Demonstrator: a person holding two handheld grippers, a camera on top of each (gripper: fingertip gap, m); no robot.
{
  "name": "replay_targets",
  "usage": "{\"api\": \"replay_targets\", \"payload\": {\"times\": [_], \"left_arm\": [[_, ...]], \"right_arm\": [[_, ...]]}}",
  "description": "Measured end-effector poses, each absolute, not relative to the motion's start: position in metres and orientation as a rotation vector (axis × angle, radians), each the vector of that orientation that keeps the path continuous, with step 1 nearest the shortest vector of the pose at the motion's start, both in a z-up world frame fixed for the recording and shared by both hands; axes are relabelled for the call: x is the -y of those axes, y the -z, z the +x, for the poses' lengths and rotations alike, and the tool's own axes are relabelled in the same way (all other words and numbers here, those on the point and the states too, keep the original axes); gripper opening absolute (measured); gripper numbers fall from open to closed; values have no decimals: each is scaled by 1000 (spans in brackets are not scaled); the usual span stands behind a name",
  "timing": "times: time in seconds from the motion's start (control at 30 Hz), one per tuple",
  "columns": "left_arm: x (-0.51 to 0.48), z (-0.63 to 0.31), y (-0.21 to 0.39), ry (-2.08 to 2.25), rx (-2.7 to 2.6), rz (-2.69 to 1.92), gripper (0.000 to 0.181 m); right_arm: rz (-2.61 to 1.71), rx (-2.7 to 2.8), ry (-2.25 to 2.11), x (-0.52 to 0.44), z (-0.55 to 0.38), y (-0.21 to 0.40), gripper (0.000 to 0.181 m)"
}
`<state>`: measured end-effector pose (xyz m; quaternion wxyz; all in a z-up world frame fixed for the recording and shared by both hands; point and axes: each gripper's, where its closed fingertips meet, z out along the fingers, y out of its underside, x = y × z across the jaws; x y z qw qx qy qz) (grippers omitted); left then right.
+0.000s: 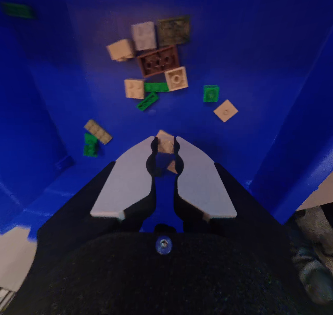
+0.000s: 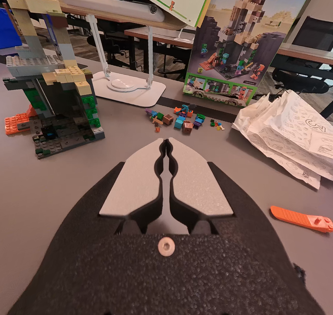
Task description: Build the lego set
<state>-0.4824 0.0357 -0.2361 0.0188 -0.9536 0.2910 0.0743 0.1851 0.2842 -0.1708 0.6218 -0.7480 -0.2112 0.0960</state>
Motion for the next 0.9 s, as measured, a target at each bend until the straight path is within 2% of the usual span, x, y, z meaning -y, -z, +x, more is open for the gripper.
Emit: {"api": "replay_targets", "payload": {"times": [0.23,0.53,0.67,0.9], "left_arm": [[-55,-514,198,-261,-692,-2903,17],[-54,-525,216,-291,-698,-2983,17],[-48,-522,221,-293,-747,-3008,29],[-24,-513,223,-286,-891,-3049,32]], "right_arm": [[-1724,488,-224,-285,185,173,0],[-1724,489,-228,-285,185,173,0],[-1725,491,-232,-284,184,173,0],[-1723,493,-240,-284,183,173,0]]}}
